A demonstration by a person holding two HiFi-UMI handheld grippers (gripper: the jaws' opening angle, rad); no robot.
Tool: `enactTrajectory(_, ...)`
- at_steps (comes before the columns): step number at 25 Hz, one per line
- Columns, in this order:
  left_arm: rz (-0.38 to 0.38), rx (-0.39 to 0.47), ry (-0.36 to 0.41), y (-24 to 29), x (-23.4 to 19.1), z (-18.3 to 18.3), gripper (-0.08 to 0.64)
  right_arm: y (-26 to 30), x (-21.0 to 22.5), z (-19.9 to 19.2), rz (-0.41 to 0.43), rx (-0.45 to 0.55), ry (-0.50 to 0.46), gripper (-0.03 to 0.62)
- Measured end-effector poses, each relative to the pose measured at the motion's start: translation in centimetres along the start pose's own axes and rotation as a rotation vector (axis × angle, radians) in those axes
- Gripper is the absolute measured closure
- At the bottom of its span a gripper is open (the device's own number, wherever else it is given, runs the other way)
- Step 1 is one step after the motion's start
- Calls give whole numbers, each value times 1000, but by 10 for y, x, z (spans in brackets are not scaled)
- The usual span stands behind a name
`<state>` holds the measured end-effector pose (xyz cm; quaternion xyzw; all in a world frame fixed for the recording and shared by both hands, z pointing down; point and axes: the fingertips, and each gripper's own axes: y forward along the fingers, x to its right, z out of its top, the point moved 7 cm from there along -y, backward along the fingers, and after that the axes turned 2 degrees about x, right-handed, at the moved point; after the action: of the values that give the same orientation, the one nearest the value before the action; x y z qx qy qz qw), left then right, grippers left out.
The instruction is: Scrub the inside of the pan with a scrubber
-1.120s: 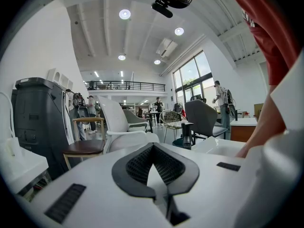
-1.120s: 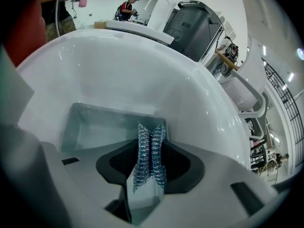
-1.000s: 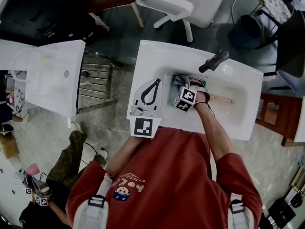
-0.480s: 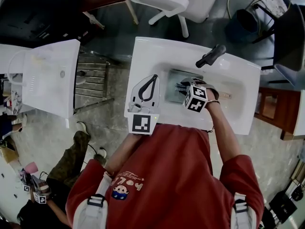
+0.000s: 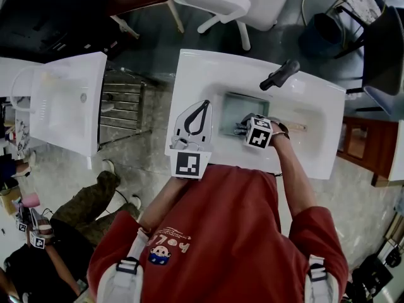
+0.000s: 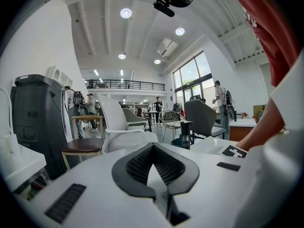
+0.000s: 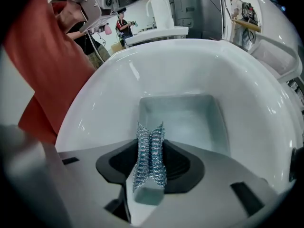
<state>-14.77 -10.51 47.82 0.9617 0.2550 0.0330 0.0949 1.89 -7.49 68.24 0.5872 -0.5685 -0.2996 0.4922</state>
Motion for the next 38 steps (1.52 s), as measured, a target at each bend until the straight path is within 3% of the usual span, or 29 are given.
enactTrajectory(5,-3,-7,4,2,1,0,552,2,3,-2,21,12,18,423)
enactTrajectory(13,-13,-9,-2,5,2,1,552,4,1,0,-17,-6,-15,423)
enactTrajectory(38,-15,-6,4,5,6,1,552,5,55,0,-539,12,-160,430)
